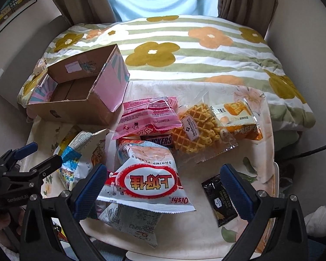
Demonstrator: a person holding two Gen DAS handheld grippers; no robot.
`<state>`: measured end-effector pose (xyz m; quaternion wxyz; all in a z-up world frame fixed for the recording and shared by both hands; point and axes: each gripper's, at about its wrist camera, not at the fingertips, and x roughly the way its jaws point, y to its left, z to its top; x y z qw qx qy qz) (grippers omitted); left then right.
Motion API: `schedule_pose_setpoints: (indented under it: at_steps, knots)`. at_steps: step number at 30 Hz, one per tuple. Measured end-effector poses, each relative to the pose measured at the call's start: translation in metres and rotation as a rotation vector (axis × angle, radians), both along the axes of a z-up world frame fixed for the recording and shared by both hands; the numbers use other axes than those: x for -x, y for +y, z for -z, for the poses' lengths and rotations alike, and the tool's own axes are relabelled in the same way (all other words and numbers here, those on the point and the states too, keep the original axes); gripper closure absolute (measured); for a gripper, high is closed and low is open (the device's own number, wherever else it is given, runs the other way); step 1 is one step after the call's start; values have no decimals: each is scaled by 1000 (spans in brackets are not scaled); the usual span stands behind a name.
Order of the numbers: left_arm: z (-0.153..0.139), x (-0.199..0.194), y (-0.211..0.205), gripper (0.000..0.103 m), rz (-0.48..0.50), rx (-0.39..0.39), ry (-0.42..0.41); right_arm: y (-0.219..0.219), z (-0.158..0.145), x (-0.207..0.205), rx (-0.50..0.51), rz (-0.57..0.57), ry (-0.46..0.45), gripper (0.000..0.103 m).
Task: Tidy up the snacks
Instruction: 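Grasp the blue-and-white biscuit bag with left tool while right tool grasps shrimp flakes bag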
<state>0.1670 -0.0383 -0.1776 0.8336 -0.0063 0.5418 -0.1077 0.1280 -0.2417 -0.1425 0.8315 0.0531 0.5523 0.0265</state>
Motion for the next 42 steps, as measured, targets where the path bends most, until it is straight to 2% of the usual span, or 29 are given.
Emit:
schedule_pose_setpoints:
  at_steps: [8,14,20,22,26,31,34,42]
  knots:
    - [37,-30,-6,0,56,24,127,6,35,-33,-48,-12,147,0]
    - [58,-38,-15,1,88,35,186,13,59,-47,-68,-16,222,0]
    - [72,-43,-22,10,76,56,224,17,73,-56,-93,-23,266,1]
    - [75,-44,-28,16,84,59,234,17,77,-56,-114,-17,283,8]
    - [80,-41,-37,16,91,39,225,17,84,-53,-138,-7,310,17]
    - [79,-41,-39,29,96,34,212,19,91,-50,-160,-5,320,31]
    - [75,-38,-37,43,98,55,201,20,93,-49,-164,-11,311,37]
    - [63,-33,-47,51,81,20,150,13,88,-42,-203,-25,259,44]
